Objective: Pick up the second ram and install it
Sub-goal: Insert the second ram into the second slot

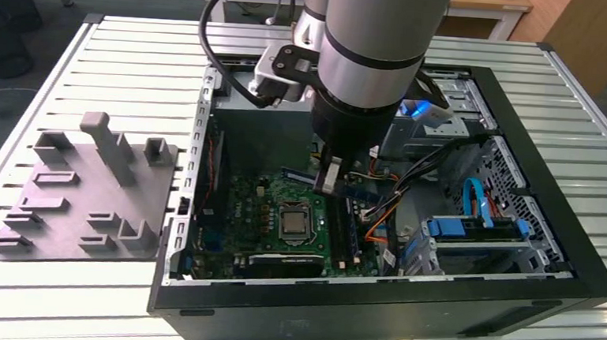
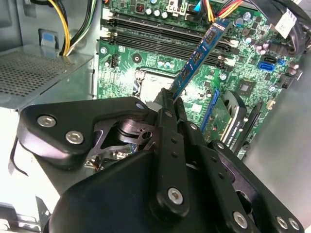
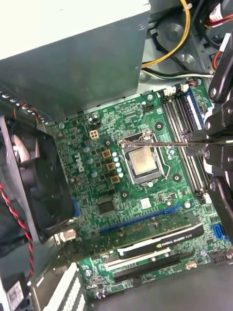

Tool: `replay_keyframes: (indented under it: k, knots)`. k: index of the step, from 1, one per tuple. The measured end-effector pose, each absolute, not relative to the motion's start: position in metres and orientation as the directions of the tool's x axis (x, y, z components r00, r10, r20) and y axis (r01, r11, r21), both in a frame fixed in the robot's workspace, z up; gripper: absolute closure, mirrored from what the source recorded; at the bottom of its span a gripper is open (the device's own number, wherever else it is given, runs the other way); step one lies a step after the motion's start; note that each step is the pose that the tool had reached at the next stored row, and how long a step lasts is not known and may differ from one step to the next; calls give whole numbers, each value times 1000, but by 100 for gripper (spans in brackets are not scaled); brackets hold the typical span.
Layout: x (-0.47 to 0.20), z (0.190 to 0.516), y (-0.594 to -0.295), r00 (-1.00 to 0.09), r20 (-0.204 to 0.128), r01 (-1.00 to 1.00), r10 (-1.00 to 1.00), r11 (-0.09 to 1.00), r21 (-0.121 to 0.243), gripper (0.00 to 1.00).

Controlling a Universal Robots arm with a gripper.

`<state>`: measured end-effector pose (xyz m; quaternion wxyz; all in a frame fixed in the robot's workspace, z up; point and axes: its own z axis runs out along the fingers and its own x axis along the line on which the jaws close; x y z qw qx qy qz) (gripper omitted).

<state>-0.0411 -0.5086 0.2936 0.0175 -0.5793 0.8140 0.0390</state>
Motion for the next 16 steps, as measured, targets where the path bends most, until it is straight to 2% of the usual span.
replay_keyframes:
  k: [16]
  knots:
    - [-41, 293, -509, -446, -74, -895, -892, 444, 43, 86]
